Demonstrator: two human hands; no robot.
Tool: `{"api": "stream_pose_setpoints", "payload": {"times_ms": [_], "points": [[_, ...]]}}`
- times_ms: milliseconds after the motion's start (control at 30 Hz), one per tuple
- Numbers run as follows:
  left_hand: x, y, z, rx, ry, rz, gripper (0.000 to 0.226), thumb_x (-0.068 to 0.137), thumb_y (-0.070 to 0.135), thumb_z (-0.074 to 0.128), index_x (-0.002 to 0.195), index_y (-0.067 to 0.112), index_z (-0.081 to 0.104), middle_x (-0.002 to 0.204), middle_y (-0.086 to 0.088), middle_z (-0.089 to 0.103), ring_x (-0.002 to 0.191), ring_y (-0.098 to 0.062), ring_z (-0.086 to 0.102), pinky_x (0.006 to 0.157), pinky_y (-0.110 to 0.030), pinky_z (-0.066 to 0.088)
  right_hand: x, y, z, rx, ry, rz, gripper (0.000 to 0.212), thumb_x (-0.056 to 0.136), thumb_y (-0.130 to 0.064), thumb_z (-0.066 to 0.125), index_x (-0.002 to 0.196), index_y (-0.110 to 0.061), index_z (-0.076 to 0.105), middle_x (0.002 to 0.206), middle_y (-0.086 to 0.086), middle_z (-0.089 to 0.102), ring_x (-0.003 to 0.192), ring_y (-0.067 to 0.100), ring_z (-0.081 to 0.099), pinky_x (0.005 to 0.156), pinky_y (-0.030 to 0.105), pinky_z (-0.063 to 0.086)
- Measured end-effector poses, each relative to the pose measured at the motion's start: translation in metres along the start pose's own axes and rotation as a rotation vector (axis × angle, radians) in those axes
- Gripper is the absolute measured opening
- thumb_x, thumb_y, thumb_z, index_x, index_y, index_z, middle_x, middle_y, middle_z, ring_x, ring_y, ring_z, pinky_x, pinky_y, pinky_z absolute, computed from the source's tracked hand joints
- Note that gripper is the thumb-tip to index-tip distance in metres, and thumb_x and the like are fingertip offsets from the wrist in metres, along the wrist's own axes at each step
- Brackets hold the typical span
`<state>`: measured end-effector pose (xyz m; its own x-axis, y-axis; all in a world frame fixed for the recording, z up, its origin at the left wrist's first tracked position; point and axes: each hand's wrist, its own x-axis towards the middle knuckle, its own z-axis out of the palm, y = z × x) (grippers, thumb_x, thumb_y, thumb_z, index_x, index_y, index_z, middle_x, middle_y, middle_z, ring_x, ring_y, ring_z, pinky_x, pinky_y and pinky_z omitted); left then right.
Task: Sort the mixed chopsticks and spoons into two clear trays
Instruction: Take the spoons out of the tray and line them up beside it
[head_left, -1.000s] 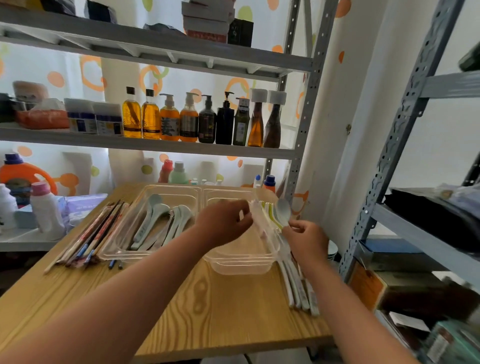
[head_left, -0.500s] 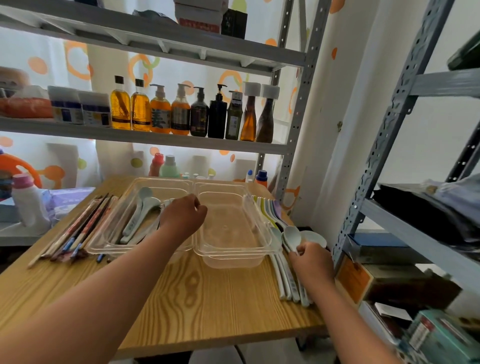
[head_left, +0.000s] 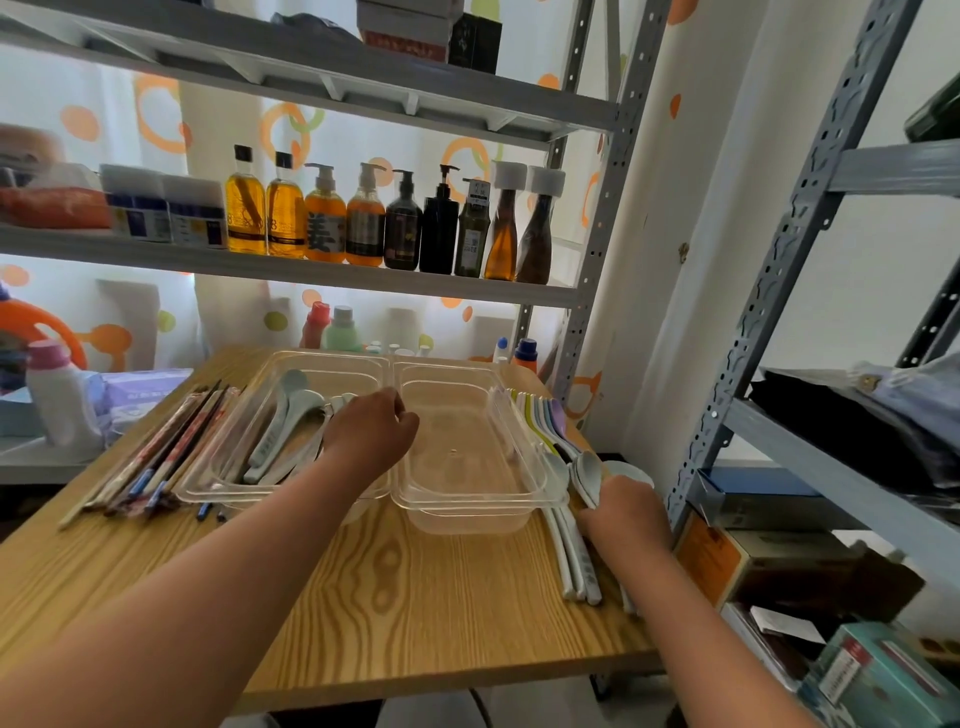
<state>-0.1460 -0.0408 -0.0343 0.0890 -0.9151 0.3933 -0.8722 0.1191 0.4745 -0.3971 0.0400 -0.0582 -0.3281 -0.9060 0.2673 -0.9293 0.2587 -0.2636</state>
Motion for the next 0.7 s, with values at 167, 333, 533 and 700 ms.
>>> {"api": "stream_pose_setpoints", "payload": {"times_ms": [167,333,533,700], "points": [[0.0,0.001,0.0,-0.002,-0.002,0.001,0.027,0.091,0.035,0.049,0.106,0.015,0.06,0.103,-0.005,0.067,0.092,-0.023,0.058,0.074,-0.031,0.044,0.002,-0.001,0.002,0.181,-0.045,-0.026,0.033,0.08,-0.029,0.066,0.062,-0.014,0.044,0.067,0.004,0.049,0.061,0.018,0.046,0.045,0.025,0.025],[-0.001,0.001,0.001,0.0,-0.003,0.001,0.027,0.091,0.035,0.049,0.107,0.016,0.059,0.102,-0.004,0.067,0.089,-0.021,0.058,0.075,-0.032,0.047,0.001,-0.006,0.005,0.269,-0.033,-0.057,0.036,0.082,-0.032,0.064,0.06,-0.007,0.051,0.057,0.003,0.043,0.052,0.014,0.037,0.044,0.026,0.021],[-0.001,-0.001,0.003,-0.003,0.0,0.004,0.027,0.09,0.035,0.05,0.107,0.016,0.059,0.104,-0.004,0.068,0.092,-0.023,0.061,0.079,-0.034,0.051,0.005,-0.005,0.011,0.413,-0.08,-0.064,0.04,0.085,-0.032,0.063,0.058,-0.003,0.058,0.056,0.016,0.046,0.053,0.016,0.038,0.05,0.028,0.025],[0.0,-0.001,0.003,-0.007,0.0,0.01,0.027,0.09,0.035,0.05,0.107,0.017,0.059,0.106,-0.004,0.067,0.095,-0.023,0.06,0.081,-0.035,0.051,0.005,-0.003,0.011,0.481,-0.149,-0.023,0.036,0.088,-0.029,0.057,0.071,0.002,0.066,0.059,0.007,0.054,0.055,0.014,0.043,0.05,0.028,0.028]]}}
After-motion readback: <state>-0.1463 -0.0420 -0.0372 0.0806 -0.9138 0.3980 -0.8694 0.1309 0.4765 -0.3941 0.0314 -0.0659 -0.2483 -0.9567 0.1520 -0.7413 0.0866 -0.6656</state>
